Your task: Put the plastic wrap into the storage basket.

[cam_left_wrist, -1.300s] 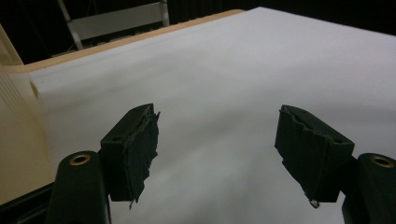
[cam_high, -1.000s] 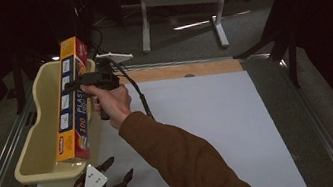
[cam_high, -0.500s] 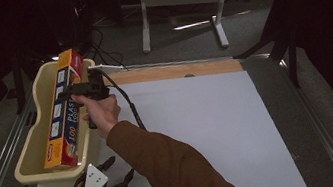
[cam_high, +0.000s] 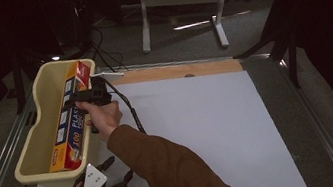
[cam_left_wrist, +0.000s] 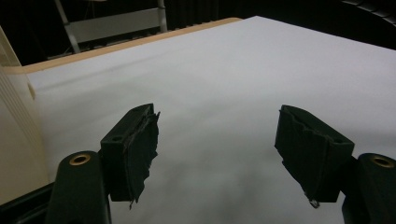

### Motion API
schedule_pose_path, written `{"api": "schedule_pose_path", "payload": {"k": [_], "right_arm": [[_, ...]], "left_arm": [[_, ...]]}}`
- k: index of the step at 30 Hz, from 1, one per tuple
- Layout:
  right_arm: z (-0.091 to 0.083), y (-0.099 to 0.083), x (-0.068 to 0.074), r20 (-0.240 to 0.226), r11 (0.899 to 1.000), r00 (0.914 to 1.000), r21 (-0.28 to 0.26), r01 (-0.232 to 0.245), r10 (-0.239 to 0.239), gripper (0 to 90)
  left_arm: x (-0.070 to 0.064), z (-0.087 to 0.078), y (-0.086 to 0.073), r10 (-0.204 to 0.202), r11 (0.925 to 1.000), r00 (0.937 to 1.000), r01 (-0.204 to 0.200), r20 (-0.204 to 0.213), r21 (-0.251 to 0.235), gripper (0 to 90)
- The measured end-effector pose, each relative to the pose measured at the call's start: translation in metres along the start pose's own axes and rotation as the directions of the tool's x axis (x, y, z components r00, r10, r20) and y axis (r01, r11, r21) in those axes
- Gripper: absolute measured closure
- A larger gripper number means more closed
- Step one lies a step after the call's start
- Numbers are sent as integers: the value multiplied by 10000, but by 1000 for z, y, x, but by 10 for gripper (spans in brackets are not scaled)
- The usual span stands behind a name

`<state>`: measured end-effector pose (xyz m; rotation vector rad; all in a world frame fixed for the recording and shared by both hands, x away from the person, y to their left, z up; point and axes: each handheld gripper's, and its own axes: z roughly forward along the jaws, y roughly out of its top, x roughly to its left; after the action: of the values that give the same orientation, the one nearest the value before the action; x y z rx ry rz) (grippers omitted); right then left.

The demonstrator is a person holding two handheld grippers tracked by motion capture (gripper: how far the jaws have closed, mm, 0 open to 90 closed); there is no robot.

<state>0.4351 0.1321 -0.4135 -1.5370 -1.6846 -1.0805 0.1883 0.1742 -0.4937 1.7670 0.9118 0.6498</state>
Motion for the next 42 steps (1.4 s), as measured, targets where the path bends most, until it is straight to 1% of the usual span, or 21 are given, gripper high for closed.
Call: {"api": "schedule_pose_path", "payload": {"k": [4,7,14,18,20,23,24,26,27,28,30,32,33,34,36,37,42], "right_arm": [[1,0,0,156,9998,9997,5,-183,183,402],[2,1,-1,339,9994,9989,109,-334,330,400],[2,3,-1,451,9987,9982,300,-419,405,394],[1,3,0,663,9986,9970,328,-416,394,381],[1,3,1,805,9986,9963,400,-348,315,362],[-1,2,4,1097,9983,9937,492,-300,244,334],[-2,2,4,1090,9983,9938,509,-298,241,336],[-6,1,6,882,9983,9956,465,-355,313,340],[-7,1,8,771,9981,9968,561,-273,229,329],[-8,1,9,874,9981,9961,579,-196,145,332],[-10,1,8,868,9978,9962,665,-50,-8,354],[-12,0,7,907,9977,9956,649,181,-240,355],[-15,0,7,994,9968,9939,673,421,-487,357],[-16,0,7,1003,9965,9936,698,454,-522,361],[-20,-1,7,842,9964,9948,669,522,-578,369],[-23,-1,9,788,9956,9944,673,656,-708,369],[-32,-2,14,768,9899,9882,597,1282,-1326,374]], "left_arm": [[1,-1,0,-83,10000,10000,83,32,-29,295],[2,-2,0,-148,9999,9999,148,31,-70,294],[2,-2,0,-184,9998,9998,184,35,-72,295],[1,-1,0,-129,9999,9999,130,73,-36,299],[0,0,0,-86,10000,9999,86,126,-13,301],[-1,1,0,-32,10000,9999,32,142,15,300],[0,1,0,-48,10000,9999,48,114,4,295],[1,0,0,-134,9999,9999,134,87,-45,295],[1,0,0,-192,9998,9998,193,73,-60,295],[2,0,0,-214,9997,9997,214,74,-71,295],[2,0,0,-215,9997,9997,216,69,-69,295],[1,0,0,-194,9998,9998,194,68,-50,295],[1,0,0,-185,9998,9998,185,66,-44,295],[1,0,0,-170,9999,9998,171,55,-28,295],[1,0,0,-146,9999,9999,146,30,-9,295],[2,0,0,-143,9999,9999,143,20,-2,295],[1,0,0,-96,10000,10000,96,-25,21,295]]}}
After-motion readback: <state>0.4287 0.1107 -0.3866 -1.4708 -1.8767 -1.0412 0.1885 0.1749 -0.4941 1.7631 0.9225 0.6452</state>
